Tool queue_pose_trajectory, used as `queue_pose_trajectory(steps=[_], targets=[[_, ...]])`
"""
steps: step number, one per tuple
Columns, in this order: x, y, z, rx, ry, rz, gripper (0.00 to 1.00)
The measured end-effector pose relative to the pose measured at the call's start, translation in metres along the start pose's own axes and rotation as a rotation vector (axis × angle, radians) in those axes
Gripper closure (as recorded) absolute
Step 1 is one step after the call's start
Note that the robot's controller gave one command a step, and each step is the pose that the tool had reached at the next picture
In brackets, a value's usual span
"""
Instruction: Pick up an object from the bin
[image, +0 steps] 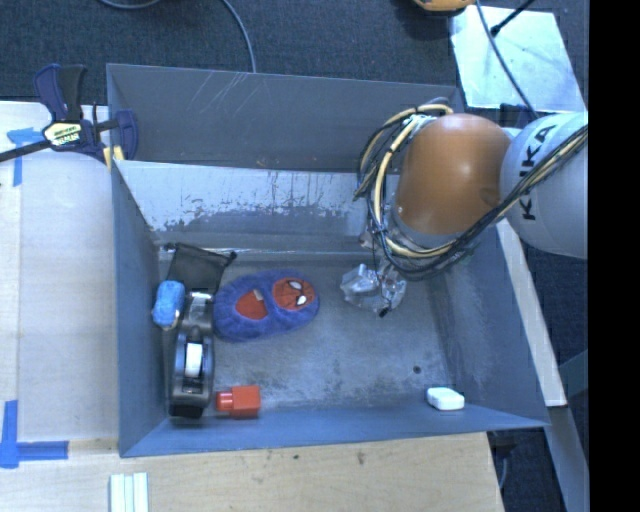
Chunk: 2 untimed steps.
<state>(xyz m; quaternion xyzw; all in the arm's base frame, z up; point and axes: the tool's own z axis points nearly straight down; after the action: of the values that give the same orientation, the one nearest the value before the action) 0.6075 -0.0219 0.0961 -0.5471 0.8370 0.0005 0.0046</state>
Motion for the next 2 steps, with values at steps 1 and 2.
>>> queue_pose_trajectory(steps=[1, 2], targets=[[-0.04, 0.019, 0.002, -0.004, 0.004, 0.022, 1.0], [-0.055, 0.015, 0.0, 0.0, 0.004, 0.004, 1.0]])
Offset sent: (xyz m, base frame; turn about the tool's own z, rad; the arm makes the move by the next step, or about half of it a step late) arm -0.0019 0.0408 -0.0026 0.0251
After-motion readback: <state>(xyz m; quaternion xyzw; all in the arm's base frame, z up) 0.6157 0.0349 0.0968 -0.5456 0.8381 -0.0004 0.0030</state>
